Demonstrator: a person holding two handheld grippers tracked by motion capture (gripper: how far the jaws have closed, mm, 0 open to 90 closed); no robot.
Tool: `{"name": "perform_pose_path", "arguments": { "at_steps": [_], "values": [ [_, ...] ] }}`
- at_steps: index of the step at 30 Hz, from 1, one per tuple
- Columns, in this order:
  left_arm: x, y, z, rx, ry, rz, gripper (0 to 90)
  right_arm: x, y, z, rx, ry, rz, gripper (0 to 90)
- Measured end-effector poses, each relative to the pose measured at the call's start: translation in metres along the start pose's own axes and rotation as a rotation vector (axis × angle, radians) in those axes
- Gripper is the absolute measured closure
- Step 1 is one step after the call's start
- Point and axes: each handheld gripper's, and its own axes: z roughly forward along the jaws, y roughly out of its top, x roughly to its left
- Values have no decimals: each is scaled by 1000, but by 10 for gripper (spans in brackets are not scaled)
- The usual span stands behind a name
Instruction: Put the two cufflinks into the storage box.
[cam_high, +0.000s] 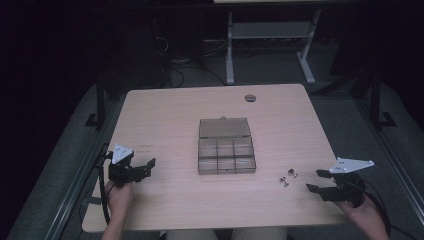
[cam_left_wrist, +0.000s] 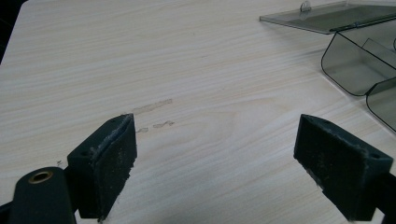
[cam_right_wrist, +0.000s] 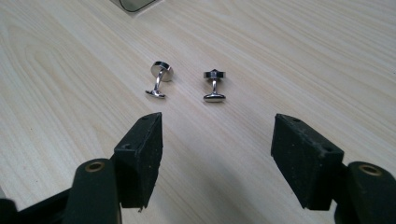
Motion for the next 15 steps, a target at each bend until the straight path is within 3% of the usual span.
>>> {"name": "perform_pose_path", "arguments": {
  "at_steps": [15],
  "values": [
    [0,1,-1,0,8,11,129,1,8,4,21,-1,14,358]
  ]
}}
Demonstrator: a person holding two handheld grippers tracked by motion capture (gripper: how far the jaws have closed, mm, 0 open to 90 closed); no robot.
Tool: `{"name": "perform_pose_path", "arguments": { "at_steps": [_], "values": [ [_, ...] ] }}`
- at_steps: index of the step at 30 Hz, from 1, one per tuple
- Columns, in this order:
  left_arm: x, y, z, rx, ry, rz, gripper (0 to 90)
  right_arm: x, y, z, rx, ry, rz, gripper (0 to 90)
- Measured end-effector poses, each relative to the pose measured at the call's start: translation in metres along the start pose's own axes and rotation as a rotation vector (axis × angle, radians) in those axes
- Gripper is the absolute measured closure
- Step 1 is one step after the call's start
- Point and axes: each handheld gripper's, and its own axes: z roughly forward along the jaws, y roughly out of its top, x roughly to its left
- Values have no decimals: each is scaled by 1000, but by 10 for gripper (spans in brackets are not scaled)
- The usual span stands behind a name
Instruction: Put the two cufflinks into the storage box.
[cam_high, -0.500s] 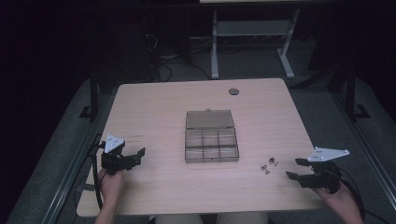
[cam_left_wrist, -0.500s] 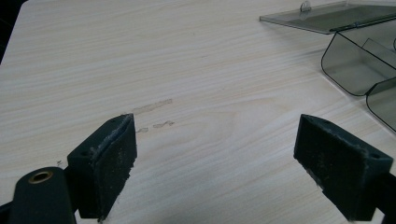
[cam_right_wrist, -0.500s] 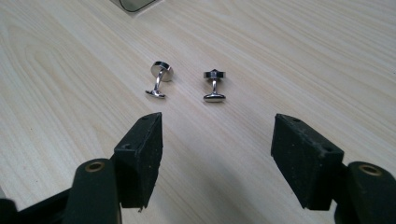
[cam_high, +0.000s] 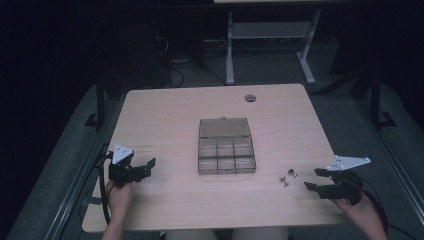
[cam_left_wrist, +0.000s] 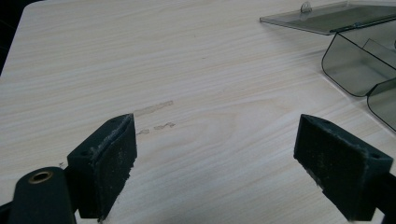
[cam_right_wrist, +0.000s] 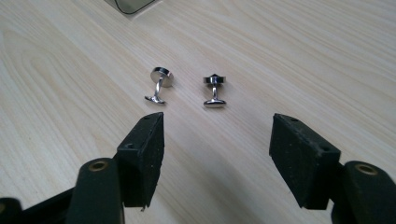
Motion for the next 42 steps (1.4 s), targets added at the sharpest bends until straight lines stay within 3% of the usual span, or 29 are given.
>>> {"name": "perform_pose_path", "arguments": {
  "at_steps": [7,18,26,42],
  "values": [
    [0,0,0,-2,-1,-2,129,0,17,16,56,18,-23,393],
    [-1,0,-1,-6,-3,-3,129,-9,43,29,71,40,-31,430],
    [-1,0,-1,-2,-2,-1,129,-7,45,43,106,45,-35,458],
    [-1,0,-1,2,2,4,129,-2,40,59,152,5,-57,654]
  ]
}}
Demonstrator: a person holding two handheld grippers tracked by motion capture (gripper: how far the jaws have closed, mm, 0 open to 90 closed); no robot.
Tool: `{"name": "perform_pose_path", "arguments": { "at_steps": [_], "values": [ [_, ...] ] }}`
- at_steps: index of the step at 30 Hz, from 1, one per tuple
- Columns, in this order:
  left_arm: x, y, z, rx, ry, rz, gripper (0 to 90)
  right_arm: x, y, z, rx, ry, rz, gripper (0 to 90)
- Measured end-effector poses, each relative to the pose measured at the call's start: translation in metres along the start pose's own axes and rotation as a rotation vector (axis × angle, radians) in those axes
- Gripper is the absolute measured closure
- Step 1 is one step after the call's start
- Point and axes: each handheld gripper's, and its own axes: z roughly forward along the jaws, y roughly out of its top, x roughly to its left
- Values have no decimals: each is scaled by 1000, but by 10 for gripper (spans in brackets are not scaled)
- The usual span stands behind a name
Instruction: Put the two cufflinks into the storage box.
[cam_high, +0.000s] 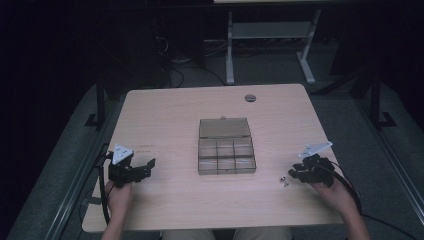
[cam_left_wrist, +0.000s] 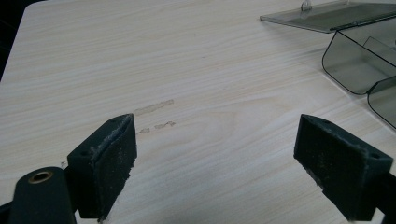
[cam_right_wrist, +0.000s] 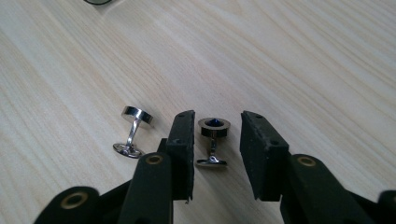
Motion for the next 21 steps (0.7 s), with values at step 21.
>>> {"name": "perform_pose_path", "arguments": {
  "at_steps": [21],
  "values": [
    [0,0,0,-3,1,-3,129,4,2,3,-2,29,-9,729]
  ]
}}
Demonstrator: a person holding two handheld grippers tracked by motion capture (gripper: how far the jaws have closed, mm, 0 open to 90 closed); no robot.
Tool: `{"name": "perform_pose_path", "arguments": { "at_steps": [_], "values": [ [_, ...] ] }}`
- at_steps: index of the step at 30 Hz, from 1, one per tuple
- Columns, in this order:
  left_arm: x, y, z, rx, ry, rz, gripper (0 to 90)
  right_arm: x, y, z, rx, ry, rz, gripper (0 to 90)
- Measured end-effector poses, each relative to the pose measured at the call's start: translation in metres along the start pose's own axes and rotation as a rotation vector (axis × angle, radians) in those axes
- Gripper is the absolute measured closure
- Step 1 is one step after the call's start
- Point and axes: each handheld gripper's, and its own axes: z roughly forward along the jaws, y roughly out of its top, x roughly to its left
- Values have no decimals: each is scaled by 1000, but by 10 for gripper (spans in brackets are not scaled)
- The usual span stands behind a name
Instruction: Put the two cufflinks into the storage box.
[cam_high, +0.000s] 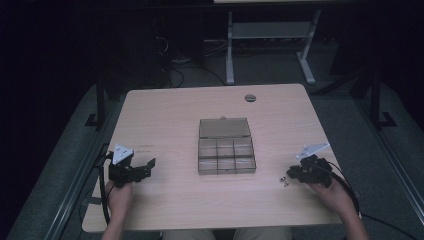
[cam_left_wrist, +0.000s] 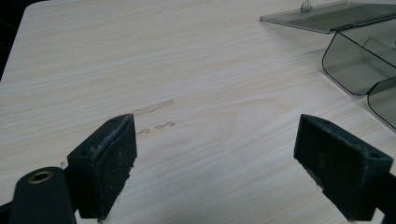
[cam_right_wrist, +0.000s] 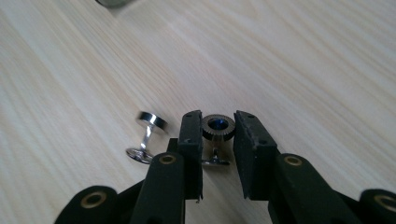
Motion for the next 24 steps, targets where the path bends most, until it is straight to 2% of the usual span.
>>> {"name": "perform_pose_path", "arguments": {
  "at_steps": [7,13,14,15,16,18,19,20,24],
  "values": [
    [0,0,-1,-4,-2,-11,129,9,20,-10,-45,15,-38,729],
    [0,0,0,-7,-3,-9,129,18,61,-12,-114,54,-87,730],
    [0,0,0,-5,-3,-10,129,24,77,-11,-123,69,-112,729],
    [1,0,0,-5,-3,-10,129,27,85,-10,-128,80,-128,729],
    [0,0,0,-12,-4,-20,129,27,85,-10,-128,80,-128,729],
    [1,0,0,-12,-4,-23,129,33,100,-7,-127,96,-152,729],
    [1,0,-1,-11,-3,-23,129,40,115,-3,-121,104,-192,729],
    [1,0,-1,-11,-3,-21,129,40,115,-3,-121,104,-192,729],
    [2,0,-1,-18,0,-26,129,47,137,5,-117,137,-221,729]
  ]
}}
